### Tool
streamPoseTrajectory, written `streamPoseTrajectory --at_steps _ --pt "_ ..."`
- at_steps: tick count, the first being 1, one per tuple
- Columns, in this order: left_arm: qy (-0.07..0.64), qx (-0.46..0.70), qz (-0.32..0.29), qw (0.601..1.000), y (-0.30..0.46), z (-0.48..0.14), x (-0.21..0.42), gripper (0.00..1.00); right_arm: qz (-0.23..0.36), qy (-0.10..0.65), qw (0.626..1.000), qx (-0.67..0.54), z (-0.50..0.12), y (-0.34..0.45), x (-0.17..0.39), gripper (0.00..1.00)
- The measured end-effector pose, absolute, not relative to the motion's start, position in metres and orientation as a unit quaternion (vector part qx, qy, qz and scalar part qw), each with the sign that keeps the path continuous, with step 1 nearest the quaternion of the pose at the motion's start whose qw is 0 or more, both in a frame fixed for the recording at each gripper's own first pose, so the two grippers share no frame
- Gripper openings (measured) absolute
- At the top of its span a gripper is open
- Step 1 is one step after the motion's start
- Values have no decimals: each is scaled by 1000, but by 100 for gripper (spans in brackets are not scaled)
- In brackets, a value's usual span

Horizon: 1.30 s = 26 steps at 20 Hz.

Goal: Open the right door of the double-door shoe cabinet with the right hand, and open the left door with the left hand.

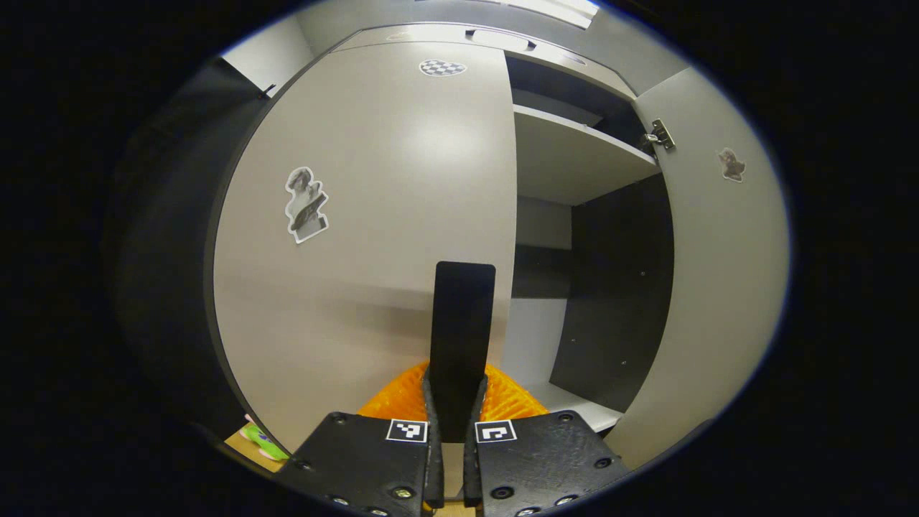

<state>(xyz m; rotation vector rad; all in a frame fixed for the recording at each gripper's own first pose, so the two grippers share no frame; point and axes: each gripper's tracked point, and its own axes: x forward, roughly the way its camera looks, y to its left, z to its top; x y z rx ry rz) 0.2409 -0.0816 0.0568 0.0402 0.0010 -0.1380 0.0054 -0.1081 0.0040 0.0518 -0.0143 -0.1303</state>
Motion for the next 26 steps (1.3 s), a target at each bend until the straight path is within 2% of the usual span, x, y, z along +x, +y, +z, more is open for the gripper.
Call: streamPoseTrajectory --at_steps 1,2,10,18,26 --pt "1 33 -74 997 -80 55 237 10 -65 -6 997 29 3 -109 6 95" --pt "1 34 -78 996 -81 56 236 6 -63 -4 998 31 3 -108 7 94" --pt "17 39 -112 993 -64 64 170 5 -49 -27 998 -3 15 -93 1 95" --pt "8 50 -77 996 4 75 97 5 -41 -47 998 -25 23 -72 1 95" --pt "0 67 3 998 96 86 67 3 -26 -75 996 -27 34 -55 1 95"
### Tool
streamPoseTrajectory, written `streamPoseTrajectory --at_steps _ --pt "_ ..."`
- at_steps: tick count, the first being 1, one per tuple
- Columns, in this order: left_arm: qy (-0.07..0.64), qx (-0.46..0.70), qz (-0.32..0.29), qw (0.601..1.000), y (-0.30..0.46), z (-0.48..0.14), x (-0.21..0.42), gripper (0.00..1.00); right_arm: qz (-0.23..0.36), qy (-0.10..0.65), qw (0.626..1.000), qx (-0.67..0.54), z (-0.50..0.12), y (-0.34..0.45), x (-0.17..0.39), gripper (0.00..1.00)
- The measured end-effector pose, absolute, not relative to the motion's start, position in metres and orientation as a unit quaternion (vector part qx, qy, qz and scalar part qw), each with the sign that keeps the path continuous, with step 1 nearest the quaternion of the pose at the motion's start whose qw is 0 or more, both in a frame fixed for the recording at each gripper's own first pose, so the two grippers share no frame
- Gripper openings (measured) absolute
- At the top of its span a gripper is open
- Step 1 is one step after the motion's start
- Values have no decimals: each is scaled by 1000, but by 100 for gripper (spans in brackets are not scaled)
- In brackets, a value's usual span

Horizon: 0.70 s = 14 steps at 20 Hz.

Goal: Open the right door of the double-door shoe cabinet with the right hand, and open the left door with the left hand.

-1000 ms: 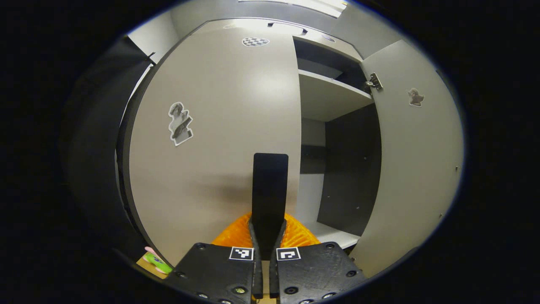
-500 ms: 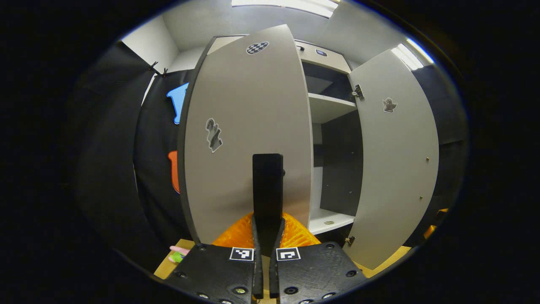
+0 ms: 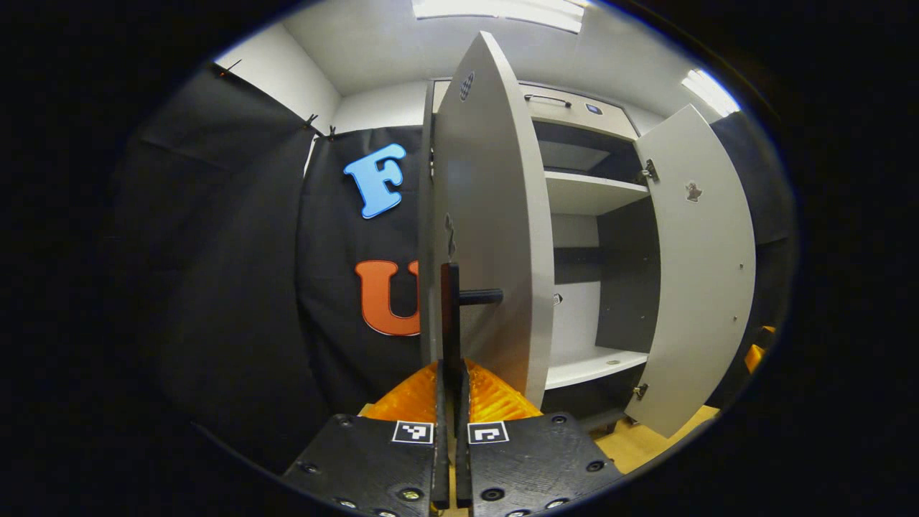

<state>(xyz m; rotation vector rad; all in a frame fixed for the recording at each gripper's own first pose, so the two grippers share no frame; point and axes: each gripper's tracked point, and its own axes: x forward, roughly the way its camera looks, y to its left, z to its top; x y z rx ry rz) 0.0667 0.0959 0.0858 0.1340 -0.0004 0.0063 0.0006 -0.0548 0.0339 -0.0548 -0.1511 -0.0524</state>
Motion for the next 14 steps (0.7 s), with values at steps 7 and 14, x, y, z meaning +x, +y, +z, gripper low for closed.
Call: streamPoseTrajectory --at_steps 7,14 --pt "2 37 15 999 144 91 71 0 -25 -61 997 -32 27 -51 0 94" --pt "-1 23 31 999 147 76 30 3 -26 -38 999 -25 12 -47 -5 95"
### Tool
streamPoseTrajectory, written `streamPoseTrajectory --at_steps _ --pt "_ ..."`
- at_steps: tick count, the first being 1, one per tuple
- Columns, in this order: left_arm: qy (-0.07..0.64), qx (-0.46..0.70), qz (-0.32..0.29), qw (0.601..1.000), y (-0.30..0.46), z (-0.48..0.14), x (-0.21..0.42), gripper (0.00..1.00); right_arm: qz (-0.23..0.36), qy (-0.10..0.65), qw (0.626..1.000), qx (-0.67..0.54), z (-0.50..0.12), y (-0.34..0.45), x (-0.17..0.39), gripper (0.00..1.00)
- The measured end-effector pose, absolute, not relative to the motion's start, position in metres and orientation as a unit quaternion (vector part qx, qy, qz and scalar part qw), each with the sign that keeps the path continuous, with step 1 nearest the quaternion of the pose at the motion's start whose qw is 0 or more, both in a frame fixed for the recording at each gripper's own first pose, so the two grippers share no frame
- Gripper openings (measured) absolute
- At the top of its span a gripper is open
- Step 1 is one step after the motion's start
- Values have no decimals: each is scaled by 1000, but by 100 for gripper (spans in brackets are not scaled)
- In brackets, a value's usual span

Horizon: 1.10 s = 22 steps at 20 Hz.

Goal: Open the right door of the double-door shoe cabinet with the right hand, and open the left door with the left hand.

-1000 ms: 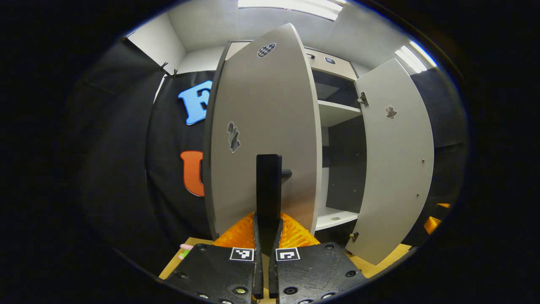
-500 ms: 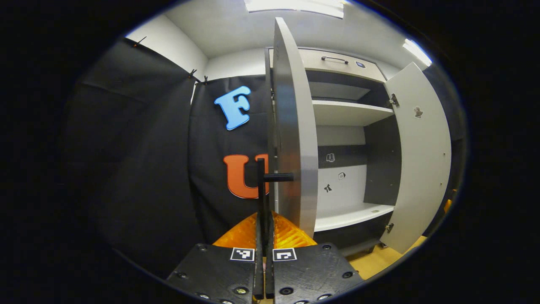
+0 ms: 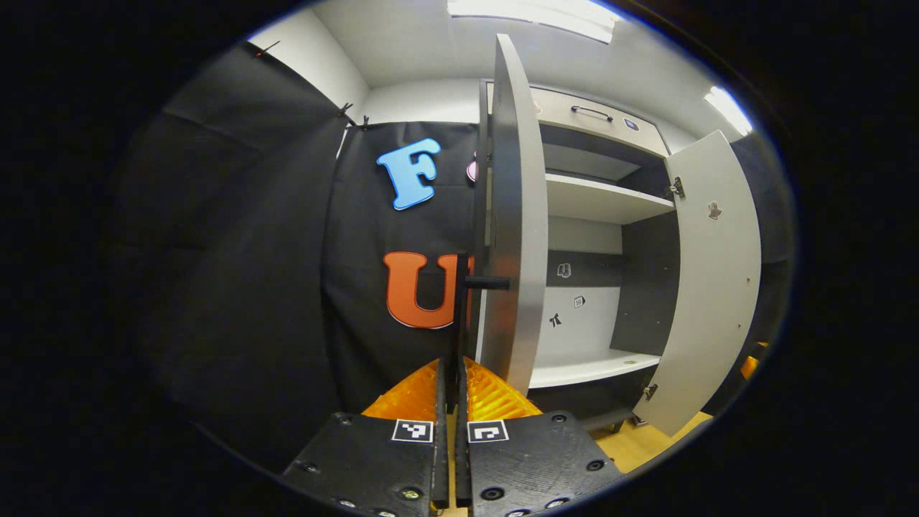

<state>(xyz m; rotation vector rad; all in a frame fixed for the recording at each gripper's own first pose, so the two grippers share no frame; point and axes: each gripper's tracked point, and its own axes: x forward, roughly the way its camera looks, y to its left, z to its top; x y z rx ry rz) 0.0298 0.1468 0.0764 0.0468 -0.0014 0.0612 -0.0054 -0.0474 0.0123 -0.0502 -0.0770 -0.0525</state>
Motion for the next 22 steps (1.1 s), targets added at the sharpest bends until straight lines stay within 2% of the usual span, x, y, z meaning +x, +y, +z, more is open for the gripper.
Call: streamPoseTrajectory --at_steps 2,4,9,10,11,15,16,17,18,19,21,22 --pt "6 17 34 999 127 55 4 0 -31 -29 999 -30 7 -51 -6 95" --pt "16 3 6 1000 87 29 -8 0 -28 -25 999 -31 2 -47 -6 95" --pt "12 3 -28 1000 32 4 -7 0 -5 -11 999 -49 -5 -30 -8 94" --pt "12 -1 -34 999 24 2 -8 13 -4 -9 999 -50 -7 -28 -9 95" --pt "12 -7 -47 999 13 1 -8 0 -2 -10 999 -49 -8 -26 -12 95" --pt "2 -6 -62 998 3 7 -5 6 3 -14 999 -37 -8 -18 -15 94" --pt "1 -3 -58 998 3 6 -3 24 3 -16 999 -35 -6 -17 -15 94" --pt "-1 0 -61 998 1 8 -5 51 3 -17 999 -32 -5 -17 -15 95" --pt "-4 3 -61 998 -1 9 -8 67 2 -18 999 -31 -5 -17 -16 95" --pt "-10 7 -57 998 0 12 -9 70 0 -18 999 -30 -5 -18 -17 95" --pt "-29 16 -36 999 8 20 -11 85 -4 -20 999 -25 -3 -20 -15 95" --pt "-37 24 -40 998 6 23 -10 96 -4 -19 1000 -22 -2 -19 -13 95"
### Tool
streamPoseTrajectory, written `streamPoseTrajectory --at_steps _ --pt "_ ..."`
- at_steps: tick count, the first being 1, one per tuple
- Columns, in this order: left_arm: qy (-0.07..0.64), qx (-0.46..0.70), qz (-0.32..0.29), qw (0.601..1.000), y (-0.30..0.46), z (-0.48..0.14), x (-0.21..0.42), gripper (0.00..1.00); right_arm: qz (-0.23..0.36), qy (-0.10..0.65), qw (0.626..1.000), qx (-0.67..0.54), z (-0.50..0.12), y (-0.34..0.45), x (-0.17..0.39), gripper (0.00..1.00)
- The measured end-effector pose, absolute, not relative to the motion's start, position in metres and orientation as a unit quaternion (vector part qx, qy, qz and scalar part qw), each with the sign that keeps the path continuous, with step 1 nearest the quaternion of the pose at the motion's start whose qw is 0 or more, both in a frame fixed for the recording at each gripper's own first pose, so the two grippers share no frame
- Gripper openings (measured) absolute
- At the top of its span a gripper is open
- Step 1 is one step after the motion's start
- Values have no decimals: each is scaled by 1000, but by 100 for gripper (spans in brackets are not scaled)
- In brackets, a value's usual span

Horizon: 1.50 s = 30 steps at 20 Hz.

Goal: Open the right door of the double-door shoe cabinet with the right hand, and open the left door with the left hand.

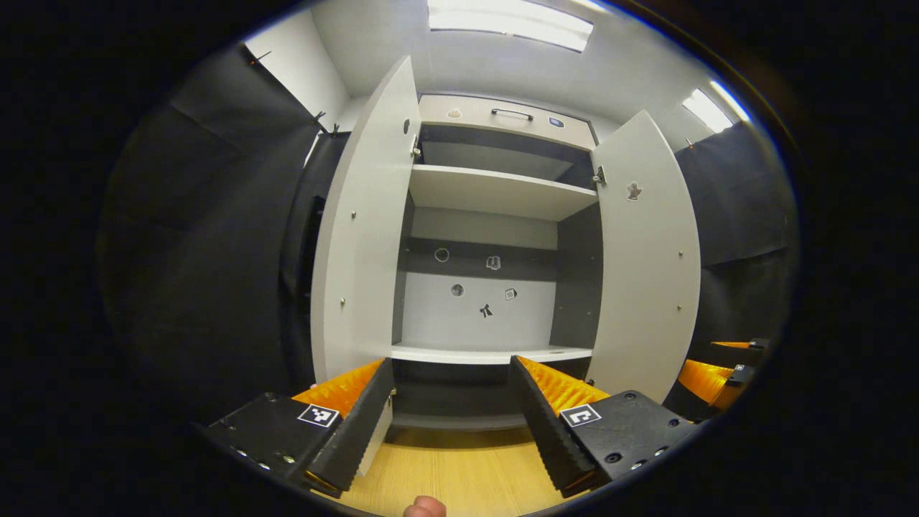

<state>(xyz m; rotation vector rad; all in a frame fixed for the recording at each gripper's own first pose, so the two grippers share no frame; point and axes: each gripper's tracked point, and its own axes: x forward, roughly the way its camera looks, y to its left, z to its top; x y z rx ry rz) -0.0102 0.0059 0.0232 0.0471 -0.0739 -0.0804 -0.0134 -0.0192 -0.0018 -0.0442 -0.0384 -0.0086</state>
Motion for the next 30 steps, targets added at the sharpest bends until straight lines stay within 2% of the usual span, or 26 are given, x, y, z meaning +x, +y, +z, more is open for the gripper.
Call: streamPoseTrajectory --at_steps 8,30 --pt "-33 30 -84 996 -20 26 -22 95 -1 -25 1000 -3 8 -18 -10 95" --pt "-26 30 -74 996 -17 27 -9 95 -13 -27 999 14 12 -20 0 95"
